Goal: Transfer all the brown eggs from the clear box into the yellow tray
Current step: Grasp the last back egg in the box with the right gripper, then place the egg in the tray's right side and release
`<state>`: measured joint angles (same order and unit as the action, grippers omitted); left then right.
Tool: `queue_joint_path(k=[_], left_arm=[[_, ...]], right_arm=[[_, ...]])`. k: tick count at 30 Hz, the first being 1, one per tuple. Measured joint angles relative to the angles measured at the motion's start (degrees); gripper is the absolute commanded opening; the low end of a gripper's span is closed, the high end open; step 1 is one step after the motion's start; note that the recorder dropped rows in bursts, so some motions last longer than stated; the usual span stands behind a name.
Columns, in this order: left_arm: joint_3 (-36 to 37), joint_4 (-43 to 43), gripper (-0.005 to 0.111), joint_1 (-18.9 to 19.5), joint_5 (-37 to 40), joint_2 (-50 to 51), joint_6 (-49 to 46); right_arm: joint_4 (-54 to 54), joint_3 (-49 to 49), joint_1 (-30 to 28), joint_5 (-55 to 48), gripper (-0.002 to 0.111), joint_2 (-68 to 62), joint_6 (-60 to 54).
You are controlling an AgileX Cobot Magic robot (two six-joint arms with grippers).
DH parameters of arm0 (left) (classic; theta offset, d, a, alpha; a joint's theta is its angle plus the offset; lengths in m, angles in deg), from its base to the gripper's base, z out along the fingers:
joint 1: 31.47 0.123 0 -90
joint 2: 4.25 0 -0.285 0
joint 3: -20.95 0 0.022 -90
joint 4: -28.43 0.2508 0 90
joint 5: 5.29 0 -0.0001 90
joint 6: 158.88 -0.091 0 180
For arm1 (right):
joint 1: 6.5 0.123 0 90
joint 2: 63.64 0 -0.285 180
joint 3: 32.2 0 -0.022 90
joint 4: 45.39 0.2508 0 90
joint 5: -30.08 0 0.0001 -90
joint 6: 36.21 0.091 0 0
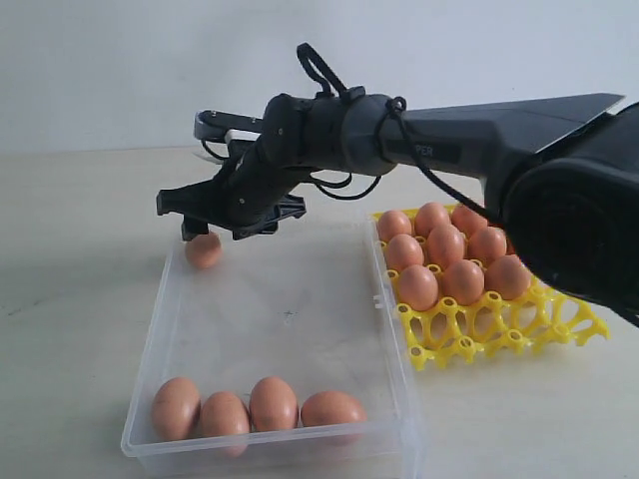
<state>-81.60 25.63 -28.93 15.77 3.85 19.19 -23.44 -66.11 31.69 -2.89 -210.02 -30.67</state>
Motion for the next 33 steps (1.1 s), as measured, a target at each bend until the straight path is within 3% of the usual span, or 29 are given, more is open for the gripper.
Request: queue_joint_path(k=[13,15,20,28,33], left_arm=[[0.00,0.00,0.000,0.00,0.00,0.00,0.00],[0.00,0.00,0.000,0.00,0.00,0.00,0.00],[0.00,0.00,0.000,0.00,0.00,0.00,0.00],[0.00,0.00,0.000,0.00,0.00,0.00,0.00],[0.00,0.00,0.000,0.00,0.00,0.00,0.00]], right_arm=[[0.11,-4.38,0.30,-0.22,0.060,-5.05,0.00],[0.21,-4.38,0.30,0.48,0.051,-5.49,0.00],[0.33,-4.51,0.30,1.29,0.001,-5.49,0.00],[-2.74,-1.66,0.36,3.39,0.000,-2.88,-0.96],[-8.06,12.92,0.43,19.08,0.000,7.57,-1.28]])
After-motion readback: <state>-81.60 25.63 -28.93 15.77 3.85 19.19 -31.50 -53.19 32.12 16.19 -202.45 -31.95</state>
